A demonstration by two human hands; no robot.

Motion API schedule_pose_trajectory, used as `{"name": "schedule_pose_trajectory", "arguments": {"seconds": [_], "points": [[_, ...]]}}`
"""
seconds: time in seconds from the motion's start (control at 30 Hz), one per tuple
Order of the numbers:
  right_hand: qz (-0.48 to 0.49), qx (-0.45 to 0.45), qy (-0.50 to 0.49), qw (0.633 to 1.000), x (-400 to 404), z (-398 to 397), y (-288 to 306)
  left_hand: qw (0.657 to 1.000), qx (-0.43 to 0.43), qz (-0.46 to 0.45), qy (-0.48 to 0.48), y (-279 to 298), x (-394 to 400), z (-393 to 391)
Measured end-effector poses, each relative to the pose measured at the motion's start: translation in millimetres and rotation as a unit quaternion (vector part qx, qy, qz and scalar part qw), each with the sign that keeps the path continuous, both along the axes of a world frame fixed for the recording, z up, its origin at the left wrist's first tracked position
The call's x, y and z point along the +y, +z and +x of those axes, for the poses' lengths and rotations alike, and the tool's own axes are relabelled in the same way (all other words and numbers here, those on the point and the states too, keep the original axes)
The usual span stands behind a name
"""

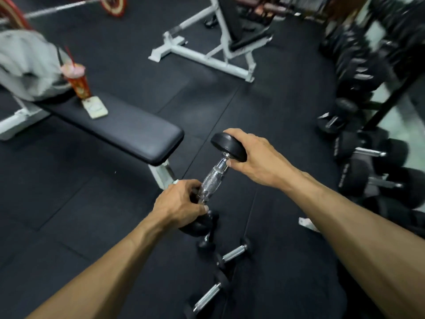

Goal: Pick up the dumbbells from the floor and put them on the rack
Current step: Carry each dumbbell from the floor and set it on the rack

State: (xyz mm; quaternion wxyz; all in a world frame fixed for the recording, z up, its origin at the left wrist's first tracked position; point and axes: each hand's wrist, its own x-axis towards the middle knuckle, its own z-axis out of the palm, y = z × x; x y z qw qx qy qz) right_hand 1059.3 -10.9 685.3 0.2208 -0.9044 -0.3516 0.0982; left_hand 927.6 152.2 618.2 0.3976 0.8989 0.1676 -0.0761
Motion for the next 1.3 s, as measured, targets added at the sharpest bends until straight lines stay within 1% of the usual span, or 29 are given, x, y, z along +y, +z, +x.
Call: {"name": "schedule_pose_trajectory", "arguments": {"seconds": [0.17,0.3,0.43,0.6,0.73,0.83,0.97,1.13,1.3], "points": [[0.007,-0.061,-0.069,0.996,-67.1,-13.7,104.3,0.995,-0.067,0.017,-0.068,95.2,-47.1,17.4],[0.020,-0.091,-0.127,0.987,-132.9,-25.5,167.5,0.987,-0.096,0.032,-0.127,159.4,-101.7,28.1],[0.027,-0.113,-0.177,0.977,-204.4,-35.7,209.7,0.977,-0.115,0.036,-0.173,202.3,-166.1,40.1],[0.021,-0.139,-0.236,0.961,-310.3,-50.8,239.0,0.960,-0.117,0.038,-0.253,230.1,-269.1,58.6],[0.005,-0.133,-0.287,0.949,-407.1,-55.7,246.5,0.949,-0.103,0.019,-0.298,236.4,-368.9,72.1],[0.020,-0.111,-0.312,0.944,-485.3,-53.0,237.5,0.940,-0.090,0.013,-0.329,231.0,-447.9,84.3],[0.035,-0.088,-0.363,0.927,-579.5,-60.8,223.3,0.923,-0.066,0.014,-0.379,218.1,-542.5,97.7],[0.036,-0.064,-0.407,0.910,-668.3,-62.0,195.1,0.900,-0.045,0.023,-0.433,197.8,-633.7,114.8],[0.037,-0.036,-0.444,0.894,-732.3,-50.7,163.9,0.882,-0.018,0.036,-0.469,169.0,-701.9,139.7]]}}
